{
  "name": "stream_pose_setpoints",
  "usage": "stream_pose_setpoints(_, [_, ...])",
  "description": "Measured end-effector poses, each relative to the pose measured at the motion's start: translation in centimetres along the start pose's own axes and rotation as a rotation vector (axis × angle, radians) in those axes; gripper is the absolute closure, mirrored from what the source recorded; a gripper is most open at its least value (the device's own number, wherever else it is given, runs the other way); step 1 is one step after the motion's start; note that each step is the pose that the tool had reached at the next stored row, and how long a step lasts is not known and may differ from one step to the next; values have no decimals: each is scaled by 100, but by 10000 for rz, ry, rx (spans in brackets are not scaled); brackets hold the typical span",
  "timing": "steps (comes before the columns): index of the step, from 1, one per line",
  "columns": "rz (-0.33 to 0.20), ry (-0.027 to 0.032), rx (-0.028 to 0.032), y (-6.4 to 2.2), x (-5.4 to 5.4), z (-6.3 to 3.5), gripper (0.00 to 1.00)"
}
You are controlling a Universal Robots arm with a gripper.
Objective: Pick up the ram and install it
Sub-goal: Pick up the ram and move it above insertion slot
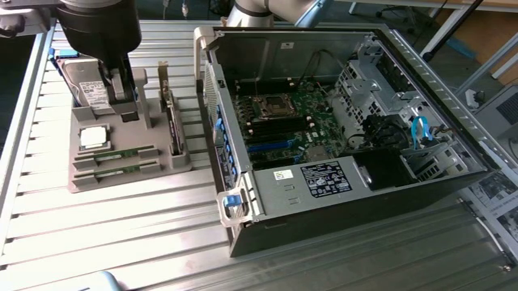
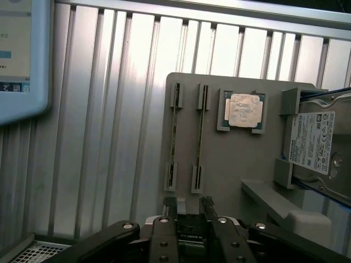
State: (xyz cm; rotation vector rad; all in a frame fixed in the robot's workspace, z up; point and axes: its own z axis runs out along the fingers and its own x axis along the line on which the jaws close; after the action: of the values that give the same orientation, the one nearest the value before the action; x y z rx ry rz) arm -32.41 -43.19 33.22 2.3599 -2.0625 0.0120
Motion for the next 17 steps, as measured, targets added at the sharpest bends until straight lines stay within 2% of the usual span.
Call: stream_pose_setpoints(17, [0,0,1,0,-1,69,70])
